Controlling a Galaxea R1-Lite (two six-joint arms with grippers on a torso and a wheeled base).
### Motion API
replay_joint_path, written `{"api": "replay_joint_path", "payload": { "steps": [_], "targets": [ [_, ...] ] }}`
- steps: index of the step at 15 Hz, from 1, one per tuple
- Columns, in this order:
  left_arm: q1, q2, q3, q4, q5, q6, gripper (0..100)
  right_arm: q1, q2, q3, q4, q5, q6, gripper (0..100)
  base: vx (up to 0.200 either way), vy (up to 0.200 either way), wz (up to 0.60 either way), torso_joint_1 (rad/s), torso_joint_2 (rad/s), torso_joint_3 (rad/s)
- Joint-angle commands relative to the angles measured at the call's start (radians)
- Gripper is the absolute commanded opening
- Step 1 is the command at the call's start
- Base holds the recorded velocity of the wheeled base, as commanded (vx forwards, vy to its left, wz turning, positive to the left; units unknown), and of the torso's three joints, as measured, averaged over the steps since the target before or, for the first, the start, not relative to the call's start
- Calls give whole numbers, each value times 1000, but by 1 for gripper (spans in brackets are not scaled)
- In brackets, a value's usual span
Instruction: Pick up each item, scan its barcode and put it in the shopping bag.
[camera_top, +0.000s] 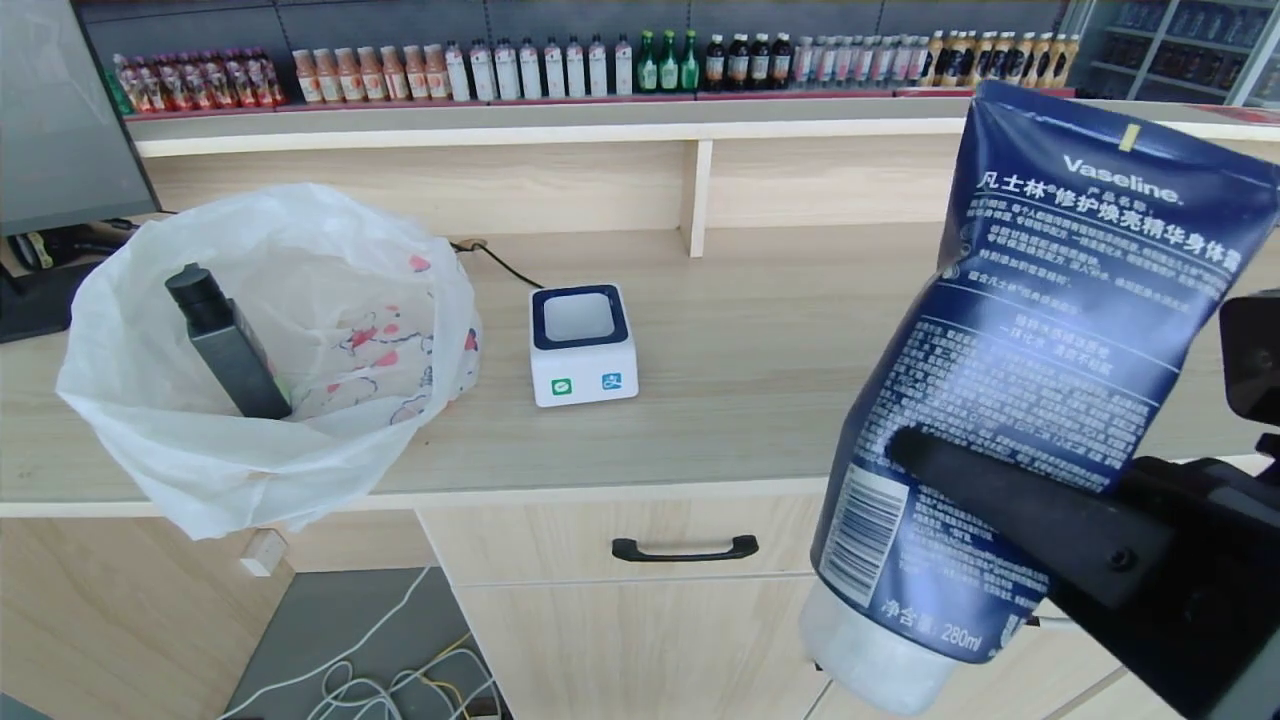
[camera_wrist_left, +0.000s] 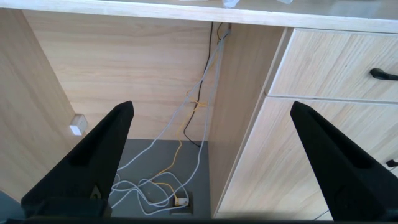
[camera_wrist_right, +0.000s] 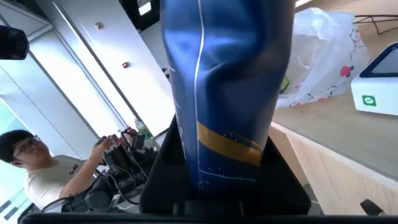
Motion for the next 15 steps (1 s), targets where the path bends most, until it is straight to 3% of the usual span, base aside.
{"api": "replay_joint_path", "payload": {
  "steps": [1, 6, 15],
  "targets": [
    [-2, 0, 0, 0, 0, 6, 100, 19, 10, -83, -1, 5, 31, 0, 0, 0, 0, 0, 0, 0],
    [-2, 0, 0, 0, 0, 3, 100, 44, 21, -167, -1, 5, 82, 0, 0, 0, 0, 0, 0, 0],
    [-2, 0, 0, 0, 0, 2, 100, 44, 29, -153, -1, 5, 100, 0, 0, 0, 0, 0, 0, 0]
  ]
}}
